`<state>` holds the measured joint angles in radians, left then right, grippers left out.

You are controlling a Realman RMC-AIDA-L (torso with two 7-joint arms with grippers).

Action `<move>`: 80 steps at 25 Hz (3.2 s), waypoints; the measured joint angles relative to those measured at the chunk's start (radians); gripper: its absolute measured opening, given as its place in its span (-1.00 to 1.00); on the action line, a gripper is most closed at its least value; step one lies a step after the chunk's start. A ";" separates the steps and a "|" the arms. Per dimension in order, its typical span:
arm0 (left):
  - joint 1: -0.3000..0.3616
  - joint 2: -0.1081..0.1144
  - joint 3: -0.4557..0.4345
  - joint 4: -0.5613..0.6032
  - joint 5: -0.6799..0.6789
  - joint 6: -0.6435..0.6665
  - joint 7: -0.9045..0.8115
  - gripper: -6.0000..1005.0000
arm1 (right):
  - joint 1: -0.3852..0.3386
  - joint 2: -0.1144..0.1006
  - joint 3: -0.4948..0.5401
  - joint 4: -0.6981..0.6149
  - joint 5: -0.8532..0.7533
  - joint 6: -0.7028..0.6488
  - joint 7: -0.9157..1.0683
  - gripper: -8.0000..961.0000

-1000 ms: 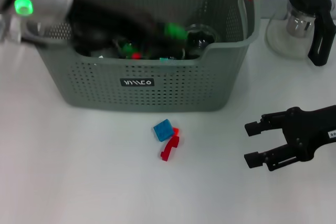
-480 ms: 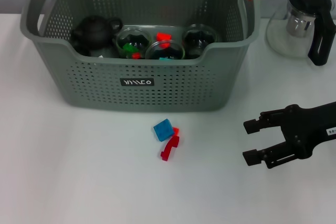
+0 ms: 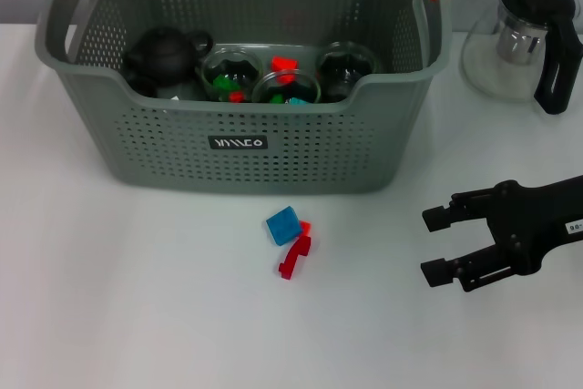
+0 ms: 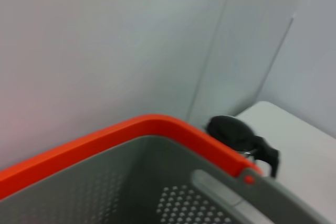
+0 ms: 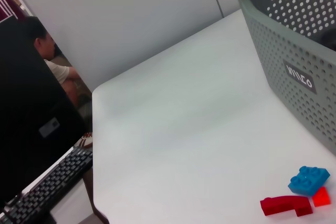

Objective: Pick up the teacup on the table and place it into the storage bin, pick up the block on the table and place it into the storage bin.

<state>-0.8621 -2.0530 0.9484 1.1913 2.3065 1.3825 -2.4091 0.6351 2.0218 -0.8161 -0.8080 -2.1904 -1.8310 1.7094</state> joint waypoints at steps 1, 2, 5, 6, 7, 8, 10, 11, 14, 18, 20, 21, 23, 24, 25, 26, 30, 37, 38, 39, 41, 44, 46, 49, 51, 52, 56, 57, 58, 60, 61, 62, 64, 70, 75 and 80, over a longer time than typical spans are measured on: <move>0.006 -0.002 -0.003 0.029 -0.007 0.026 0.000 0.39 | 0.000 0.000 0.000 0.000 0.000 0.000 -0.001 0.93; 0.014 -0.005 -0.005 0.055 -0.016 0.051 0.002 0.47 | 0.000 0.000 0.000 0.000 0.000 0.000 -0.001 0.93; 0.058 -0.021 -0.009 0.177 -0.090 0.168 0.049 0.62 | 0.000 0.000 0.000 0.001 0.000 0.000 0.000 0.93; 0.078 -0.030 -0.009 0.213 -0.123 0.212 0.080 0.66 | 0.000 0.000 0.000 0.001 0.000 -0.001 0.001 0.93; 0.105 -0.040 -0.009 0.260 -0.175 0.268 0.125 0.69 | 0.000 0.000 0.000 0.001 0.000 -0.001 0.001 0.93; 0.131 -0.050 -0.009 0.293 -0.213 0.313 0.161 0.73 | 0.000 0.000 0.000 0.001 0.000 -0.001 0.002 0.93; 0.187 -0.078 -0.005 0.354 -0.286 0.398 0.237 0.77 | -0.001 0.001 0.000 0.001 -0.001 0.000 0.002 0.93; 0.218 -0.095 -0.001 0.382 -0.317 0.443 0.279 0.77 | -0.001 0.002 0.000 0.001 -0.001 0.002 0.002 0.93; 0.298 -0.116 0.038 0.430 -0.358 0.502 0.349 0.77 | -0.001 0.003 -0.001 0.001 -0.002 0.005 0.001 0.93; 0.378 -0.112 0.122 0.425 -0.374 0.520 0.394 0.77 | 0.000 0.004 -0.005 0.001 -0.002 0.005 0.001 0.93; 0.403 -0.114 0.143 0.401 -0.372 0.541 0.432 0.77 | 0.003 0.005 -0.007 0.001 -0.002 0.006 0.000 0.93; 0.411 -0.115 0.152 0.384 -0.370 0.549 0.457 0.77 | 0.005 0.005 -0.008 -0.001 -0.002 0.006 -0.003 0.93; 0.422 -0.117 0.164 0.327 -0.368 0.555 0.512 0.77 | 0.007 0.005 -0.009 -0.003 -0.002 0.006 -0.004 0.93; 0.423 -0.117 0.165 0.305 -0.368 0.555 0.531 0.77 | 0.008 0.006 -0.009 -0.004 -0.002 0.006 -0.004 0.93; 0.423 -0.117 0.164 0.262 -0.367 0.552 0.558 0.77 | 0.010 0.006 -0.010 -0.006 -0.002 0.005 -0.004 0.93; 0.421 -0.117 0.162 0.225 -0.367 0.548 0.580 0.77 | 0.010 0.006 -0.011 -0.007 -0.002 0.005 -0.005 0.93; 0.418 -0.115 0.158 0.112 -0.349 0.509 0.673 0.77 | 0.012 0.002 -0.011 -0.009 -0.002 0.004 -0.006 0.93; 0.406 -0.115 0.166 0.008 -0.271 0.425 0.809 0.77 | 0.009 -0.003 -0.010 -0.009 -0.029 -0.002 -0.007 0.93; 0.401 -0.113 0.166 -0.005 -0.257 0.408 0.826 0.77 | 0.008 -0.004 -0.009 -0.009 -0.042 -0.002 -0.004 0.93; 0.395 -0.112 0.167 -0.018 -0.241 0.393 0.842 0.77 | 0.008 -0.004 -0.007 -0.009 -0.053 -0.002 -0.001 0.93; 0.383 -0.111 0.169 -0.039 -0.203 0.362 0.867 0.77 | 0.007 -0.008 -0.002 -0.009 -0.074 -0.002 0.007 0.93; 0.365 -0.112 0.181 -0.065 -0.159 0.319 0.886 0.77 | 0.002 -0.018 0.000 -0.010 -0.098 0.003 0.022 0.93; 0.355 -0.112 0.194 -0.080 -0.138 0.285 0.899 0.77 | 0.000 -0.026 0.001 -0.010 -0.106 0.004 0.029 0.93; 0.349 -0.113 0.208 -0.095 -0.116 0.217 0.916 0.77 | -0.002 -0.039 0.011 -0.007 -0.107 0.004 0.041 0.93; 0.346 -0.116 0.220 -0.102 -0.110 0.185 0.916 0.77 | -0.003 -0.045 0.021 -0.004 -0.108 0.003 0.047 0.93; 0.346 -0.117 0.232 -0.104 -0.110 0.176 0.915 0.77 | -0.003 -0.047 0.026 -0.004 -0.108 0.001 0.049 0.93; 0.351 -0.119 0.298 -0.107 -0.107 0.122 0.921 0.77 | -0.004 -0.050 0.037 -0.004 -0.108 0.000 0.056 0.93; 0.351 -0.118 0.310 -0.109 -0.106 0.112 0.924 0.77 | -0.004 -0.051 0.038 -0.003 -0.109 0.002 0.056 0.93; 0.349 -0.118 0.316 -0.113 -0.106 0.107 0.929 0.77 | -0.005 -0.051 0.039 -0.002 -0.109 0.003 0.056 0.93; 0.340 -0.117 0.323 -0.129 -0.106 0.092 0.946 0.77 | -0.005 -0.051 0.039 -0.002 -0.109 0.005 0.056 0.93; 0.334 -0.116 0.327 -0.139 -0.106 0.081 0.953 0.77 | -0.005 -0.051 0.040 -0.002 -0.109 0.005 0.056 0.93; 0.330 -0.115 0.329 -0.145 -0.106 0.071 0.956 0.77 | -0.005 -0.051 0.042 -0.002 -0.108 0.005 0.056 0.93; 0.324 -0.115 0.333 -0.158 -0.105 0.050 0.956 0.77 | -0.005 -0.050 0.047 -0.001 -0.108 0.005 0.057 0.93; 0.320 -0.114 0.351 -0.180 -0.098 0.009 0.956 0.77 | -0.004 -0.048 0.056 -0.001 -0.108 0.012 0.057 0.93; 0.313 -0.117 0.360 -0.184 -0.080 -0.011 0.952 0.77 | 0.005 -0.045 0.056 0.001 -0.107 0.018 0.057 0.93; 0.315 -0.118 0.361 -0.185 -0.079 -0.029 0.916 0.77 | 0.006 -0.043 0.055 0.000 -0.106 0.025 0.057 0.93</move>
<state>-0.5472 -2.1711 1.3093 1.0065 2.2274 1.3535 -1.4929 0.6414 1.9783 -0.7607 -0.8080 -2.2964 -1.8065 1.7667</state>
